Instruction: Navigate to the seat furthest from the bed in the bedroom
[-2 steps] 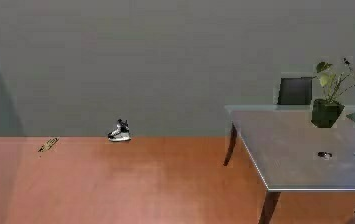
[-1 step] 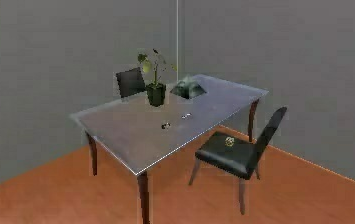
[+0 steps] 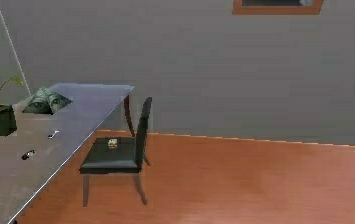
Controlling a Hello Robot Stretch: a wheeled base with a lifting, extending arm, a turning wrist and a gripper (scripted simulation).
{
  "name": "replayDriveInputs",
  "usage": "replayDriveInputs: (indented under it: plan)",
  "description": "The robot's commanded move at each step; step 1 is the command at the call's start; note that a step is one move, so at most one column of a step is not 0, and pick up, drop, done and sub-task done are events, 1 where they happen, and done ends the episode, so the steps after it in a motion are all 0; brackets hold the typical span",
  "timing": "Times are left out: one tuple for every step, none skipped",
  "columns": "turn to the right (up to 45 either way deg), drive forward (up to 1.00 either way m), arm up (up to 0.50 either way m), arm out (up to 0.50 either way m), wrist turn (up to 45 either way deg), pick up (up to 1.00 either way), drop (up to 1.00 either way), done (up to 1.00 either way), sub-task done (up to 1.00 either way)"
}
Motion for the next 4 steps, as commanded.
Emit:
replayDriveInputs:
  plan:
    - [0.0, 0.40, 0.00, 0.00, 0.0, 0.00, 0.00, 0.00, 0.00]
    - [45.0, 0.00, 0.00, 0.00, 0.0, 0.00, 0.00, 0.00, 0.00]
    - [45.0, 0.00, 0.00, 0.00, 0.0, 0.00, 0.00, 0.00, 0.00]
    - [3.0, 0.00, 0.00, 0.00, 0.0, 0.00, 0.00, 0.00, 0.00]
